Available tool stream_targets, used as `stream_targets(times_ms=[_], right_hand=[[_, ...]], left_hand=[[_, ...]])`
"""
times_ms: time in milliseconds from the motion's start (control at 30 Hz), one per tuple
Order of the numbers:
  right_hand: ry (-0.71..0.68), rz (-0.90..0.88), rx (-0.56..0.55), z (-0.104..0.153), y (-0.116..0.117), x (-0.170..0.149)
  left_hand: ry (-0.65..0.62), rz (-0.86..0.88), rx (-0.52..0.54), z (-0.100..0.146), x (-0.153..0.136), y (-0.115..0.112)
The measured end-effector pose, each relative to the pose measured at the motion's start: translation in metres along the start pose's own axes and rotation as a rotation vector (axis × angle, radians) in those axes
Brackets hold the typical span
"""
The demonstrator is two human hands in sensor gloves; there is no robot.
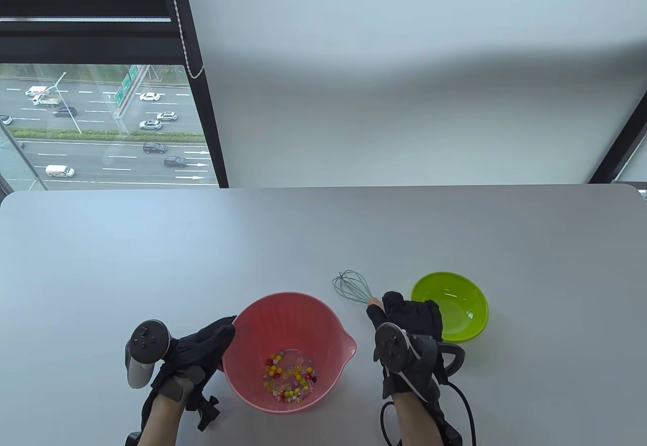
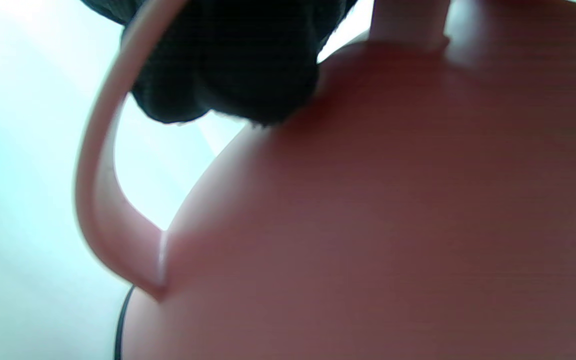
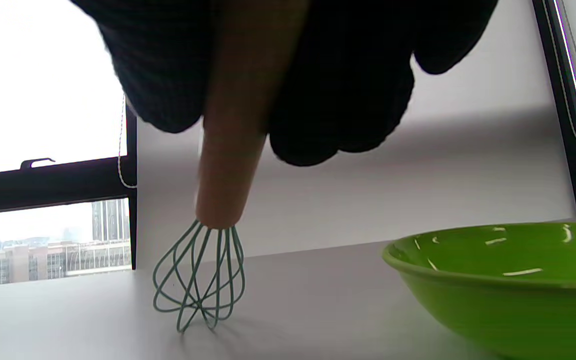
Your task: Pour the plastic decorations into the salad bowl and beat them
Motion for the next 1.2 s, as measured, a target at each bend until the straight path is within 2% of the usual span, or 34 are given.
stream_targets(times_ms=[100,167,267,367,433,500,567,667,733,800,933,1200], right_hand=[[0.044,0.085,0.342,-0.004,0.04,-0.001],[0.033,0.104,0.419,-0.003,0.054,0.0],[0.044,0.128,0.476,-0.003,0.069,0.0],[0.062,0.104,0.518,-0.002,0.071,-0.002],[0.082,0.123,0.497,-0.002,0.065,-0.005],[0.106,0.118,0.453,-0.004,0.057,-0.009],[0.123,0.067,0.324,-0.006,0.041,-0.013],[0.12,-0.03,0.074,-0.002,0.019,-0.014],[0.102,-0.06,-0.03,0.003,0.013,-0.013],[0.084,-0.015,-0.08,0.007,0.016,-0.011],[0.079,0.078,-0.071,0.005,0.029,-0.012],[0.066,0.125,-0.001,0.005,0.043,-0.007]], left_hand=[[-0.003,-0.009,0.017,0.002,0.0,0.005],[-0.004,-0.012,0.027,0.004,0.001,0.008],[0.002,-0.042,0.05,0.006,0.002,0.011],[0.01,-0.072,0.09,0.009,0.003,0.017],[0.016,-0.106,0.151,0.012,0.006,0.024],[0.008,-0.192,0.289,0.019,0.013,0.037],[0.025,-0.301,0.395,0.028,0.021,0.05],[0.042,-0.484,0.504,0.035,0.031,0.056],[0.042,-0.628,0.551,0.036,0.037,0.053],[0.053,-0.809,0.598,0.035,0.041,0.049],[0.12,-1.026,0.573,0.028,0.036,0.041],[0.164,-1.066,0.521,0.022,0.027,0.034]])
Point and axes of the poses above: the tracker on the back of each hand, its own x axis roughly to the thumb side, its own z axis roughly from the fingertips to the wrist, y = z × x, the point moved 4 cm from there along -z, roughly from the wrist to the fingertips, and after that the axes turned 9 degrees about y, right-handed, at the moved point
